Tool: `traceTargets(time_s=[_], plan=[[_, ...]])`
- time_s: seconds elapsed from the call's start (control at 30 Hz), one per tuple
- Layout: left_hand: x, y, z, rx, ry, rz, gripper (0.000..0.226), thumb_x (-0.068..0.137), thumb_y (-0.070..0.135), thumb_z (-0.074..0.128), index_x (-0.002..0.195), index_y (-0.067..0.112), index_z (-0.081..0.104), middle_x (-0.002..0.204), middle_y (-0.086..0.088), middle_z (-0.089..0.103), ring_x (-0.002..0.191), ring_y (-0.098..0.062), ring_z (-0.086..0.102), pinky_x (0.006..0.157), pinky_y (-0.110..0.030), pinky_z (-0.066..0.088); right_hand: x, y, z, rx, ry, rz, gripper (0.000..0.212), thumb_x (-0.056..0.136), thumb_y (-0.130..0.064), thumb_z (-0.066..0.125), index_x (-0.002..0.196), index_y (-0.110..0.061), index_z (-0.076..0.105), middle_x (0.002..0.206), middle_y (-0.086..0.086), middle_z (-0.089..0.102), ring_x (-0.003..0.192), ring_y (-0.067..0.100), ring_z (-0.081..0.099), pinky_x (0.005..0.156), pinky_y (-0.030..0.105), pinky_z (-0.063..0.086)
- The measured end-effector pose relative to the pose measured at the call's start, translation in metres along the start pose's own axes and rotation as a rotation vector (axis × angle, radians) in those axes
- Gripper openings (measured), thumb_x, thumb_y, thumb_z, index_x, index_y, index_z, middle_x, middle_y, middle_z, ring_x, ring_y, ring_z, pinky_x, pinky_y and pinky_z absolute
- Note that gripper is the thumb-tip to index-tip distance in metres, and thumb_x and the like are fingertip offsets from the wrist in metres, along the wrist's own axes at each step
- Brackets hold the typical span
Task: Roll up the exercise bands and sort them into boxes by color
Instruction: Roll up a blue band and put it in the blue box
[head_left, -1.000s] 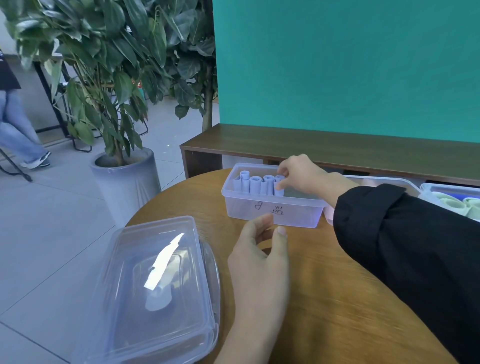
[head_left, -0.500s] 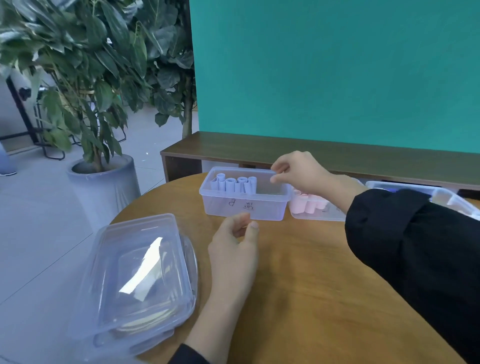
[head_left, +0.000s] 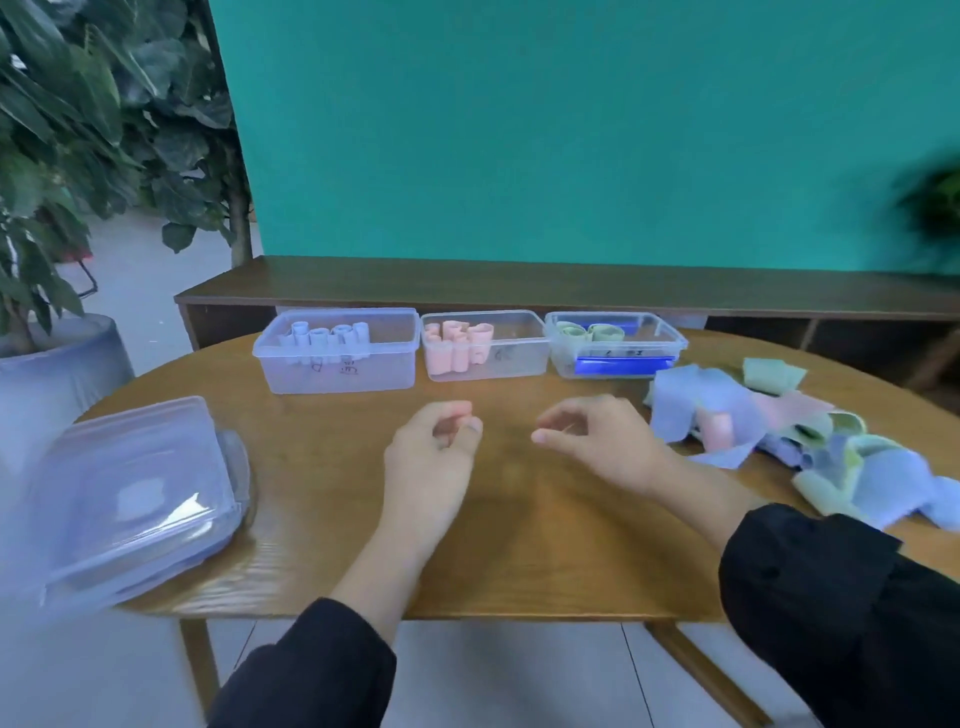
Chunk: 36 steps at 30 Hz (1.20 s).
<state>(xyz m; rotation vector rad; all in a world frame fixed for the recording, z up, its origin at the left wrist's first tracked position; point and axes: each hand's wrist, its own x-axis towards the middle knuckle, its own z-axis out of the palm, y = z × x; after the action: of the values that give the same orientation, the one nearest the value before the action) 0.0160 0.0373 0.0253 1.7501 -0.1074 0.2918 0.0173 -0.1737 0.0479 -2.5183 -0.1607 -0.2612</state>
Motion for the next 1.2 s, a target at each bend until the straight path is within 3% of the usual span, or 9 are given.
traceTargets(time_s=[0.2, 0.3, 0.4, 0.53, 0.6, 0.7, 0.83, 1.07, 1.2], plan=[[-0.033, 0.005, 0.026, -0.027, -0.094, -0.036, 0.014, 0.093, 0.028, 0.069, 0.104, 0.036, 0.073, 0.103, 0.013, 0.073, 0.100, -0.011, 0.068, 0.095, -0.043, 0.056, -0.049, 0.047, -0.028, -0.198, 0.247, 0.095, 0.024, 0.093, -0.032, 0.071, 0.111, -0.016, 0.073, 0.091, -0.006, 0.067, 0.082, 0.008, 0.057, 0.075, 0.015, 0.038], [-0.043, 0.007, 0.035, -0.012, -0.127, -0.038, 0.014, 0.095, 0.027, 0.067, 0.106, 0.034, 0.072, 0.104, 0.014, 0.071, 0.099, -0.008, 0.067, 0.096, -0.039, 0.056, -0.050, 0.064, -0.041, -0.312, 0.187, 0.207, 0.034, 0.091, -0.038, 0.071, 0.117, -0.016, 0.070, 0.100, 0.001, 0.064, 0.097, 0.019, 0.057, 0.082, 0.032, 0.046], [-0.048, 0.011, 0.041, -0.001, -0.146, -0.030, 0.015, 0.096, 0.027, 0.067, 0.109, 0.032, 0.072, 0.103, 0.016, 0.071, 0.101, -0.006, 0.066, 0.095, -0.039, 0.056, -0.046, 0.069, -0.046, -0.445, 0.110, 0.258, 0.038, 0.090, -0.044, 0.068, 0.120, -0.021, 0.068, 0.113, 0.003, 0.066, 0.105, 0.026, 0.059, 0.077, 0.036, 0.050], [-0.051, 0.012, 0.046, -0.001, -0.154, -0.022, 0.016, 0.096, 0.026, 0.067, 0.110, 0.029, 0.073, 0.102, 0.015, 0.071, 0.103, -0.005, 0.065, 0.095, -0.042, 0.057, -0.039, 0.071, -0.042, -0.457, 0.113, 0.314, 0.018, 0.088, -0.033, 0.059, 0.078, -0.026, 0.072, 0.082, 0.002, 0.071, 0.091, 0.027, 0.060, 0.057, 0.027, 0.036], [-0.052, 0.012, 0.046, -0.002, -0.155, -0.022, 0.016, 0.096, 0.026, 0.067, 0.110, 0.030, 0.072, 0.101, 0.015, 0.071, 0.102, -0.007, 0.066, 0.095, -0.042, 0.057, -0.038, 0.071, -0.040, -0.391, 0.136, 0.336, 0.026, 0.091, -0.035, 0.058, 0.069, -0.026, 0.070, 0.073, 0.000, 0.069, 0.085, 0.026, 0.061, 0.058, 0.027, 0.035], [-0.050, 0.015, 0.044, -0.004, -0.153, -0.022, 0.016, 0.096, 0.026, 0.066, 0.110, 0.030, 0.072, 0.102, 0.016, 0.070, 0.103, -0.007, 0.065, 0.096, -0.041, 0.056, -0.036, 0.063, -0.042, -0.237, 0.173, 0.282, 0.017, 0.094, -0.043, 0.063, 0.087, -0.035, 0.077, 0.088, -0.010, 0.074, 0.090, 0.017, 0.063, 0.079, 0.032, 0.047], [-0.048, 0.019, 0.038, -0.049, -0.116, -0.021, 0.015, 0.095, 0.028, 0.067, 0.108, 0.033, 0.072, 0.100, 0.012, 0.073, 0.101, -0.008, 0.068, 0.096, -0.043, 0.055, -0.035, 0.027, -0.039, 0.023, 0.254, 0.111, 0.012, 0.093, -0.031, 0.068, 0.091, -0.029, 0.079, 0.086, -0.020, 0.072, 0.091, 0.001, 0.063, 0.069, 0.002, 0.040], [-0.045, 0.036, 0.004, -0.161, -0.014, 0.033, 0.033, 0.088, 0.047, 0.073, 0.119, 0.042, 0.065, 0.101, 0.009, 0.075, 0.100, -0.006, 0.069, 0.099, -0.038, 0.053, -0.037, -0.043, -0.033, 0.597, 0.176, -0.060, 0.009, 0.091, -0.023, 0.076, 0.094, -0.015, 0.080, 0.092, -0.004, 0.079, 0.084, 0.001, 0.066, 0.077, 0.014, 0.049], [-0.046, 0.053, -0.022, -0.199, 0.037, 0.079, 0.028, 0.089, 0.040, 0.075, 0.115, 0.042, 0.065, 0.097, 0.004, 0.077, 0.086, -0.009, 0.074, 0.095, -0.037, 0.055, -0.034, -0.073, -0.026, 0.748, 0.179, -0.116, 0.007, 0.089, -0.015, 0.077, 0.094, -0.011, 0.078, 0.086, -0.001, 0.078, 0.078, 0.005, 0.068, 0.073, 0.018, 0.054]])
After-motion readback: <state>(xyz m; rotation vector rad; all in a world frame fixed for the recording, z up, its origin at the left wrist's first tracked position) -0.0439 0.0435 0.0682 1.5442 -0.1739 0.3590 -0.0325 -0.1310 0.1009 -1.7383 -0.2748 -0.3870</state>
